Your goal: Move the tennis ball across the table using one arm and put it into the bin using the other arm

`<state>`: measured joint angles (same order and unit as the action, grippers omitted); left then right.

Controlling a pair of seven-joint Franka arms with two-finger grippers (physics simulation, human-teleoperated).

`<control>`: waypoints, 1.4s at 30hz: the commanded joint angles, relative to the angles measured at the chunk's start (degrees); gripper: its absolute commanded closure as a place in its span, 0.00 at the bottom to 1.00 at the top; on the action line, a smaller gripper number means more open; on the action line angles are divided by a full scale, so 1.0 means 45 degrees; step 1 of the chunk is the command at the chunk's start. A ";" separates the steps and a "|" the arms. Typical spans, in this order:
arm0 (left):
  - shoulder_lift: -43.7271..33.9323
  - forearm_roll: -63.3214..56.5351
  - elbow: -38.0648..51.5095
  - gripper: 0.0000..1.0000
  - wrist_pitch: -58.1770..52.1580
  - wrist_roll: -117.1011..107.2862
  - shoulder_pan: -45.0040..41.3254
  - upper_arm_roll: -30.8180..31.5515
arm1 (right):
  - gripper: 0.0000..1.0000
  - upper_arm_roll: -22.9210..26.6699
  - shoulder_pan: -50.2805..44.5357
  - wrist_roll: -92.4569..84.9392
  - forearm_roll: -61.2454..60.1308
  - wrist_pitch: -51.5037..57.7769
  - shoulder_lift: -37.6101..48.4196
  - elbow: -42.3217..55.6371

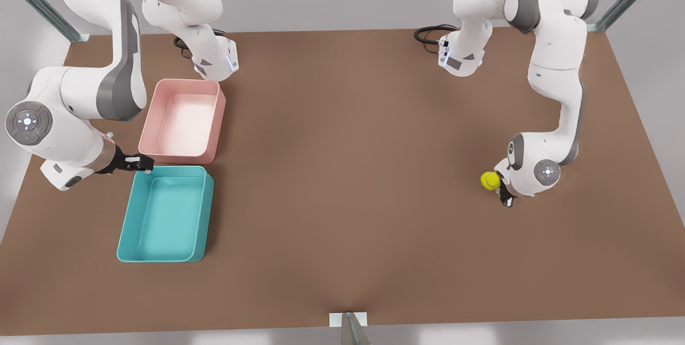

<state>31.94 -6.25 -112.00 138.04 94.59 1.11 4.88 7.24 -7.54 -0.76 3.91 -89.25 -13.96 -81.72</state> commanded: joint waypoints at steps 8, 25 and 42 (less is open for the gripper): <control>-0.1491 0.1565 0.3541 0.79 -0.5692 -2.2264 0.0750 0.0458 | 0.00 -0.0007 -0.0024 -0.0319 -0.0009 0.0068 -0.0062 -0.0023; -0.2684 0.0803 0.9773 0.00 -1.3723 -2.6469 -0.0345 0.1904 | 0.00 -0.0125 -0.4690 0.5011 -0.2919 -0.3271 -0.3557 0.0914; -0.2527 0.0803 0.9656 0.00 -1.3723 -2.6059 -0.0345 0.1904 | 0.00 -0.0125 -0.8579 0.9115 -0.2821 -1.0772 0.0368 -0.9554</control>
<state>20.57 -2.59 -68.60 76.34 -10.75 -0.44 13.42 6.69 -45.94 24.50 -8.72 -129.80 -12.38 -124.08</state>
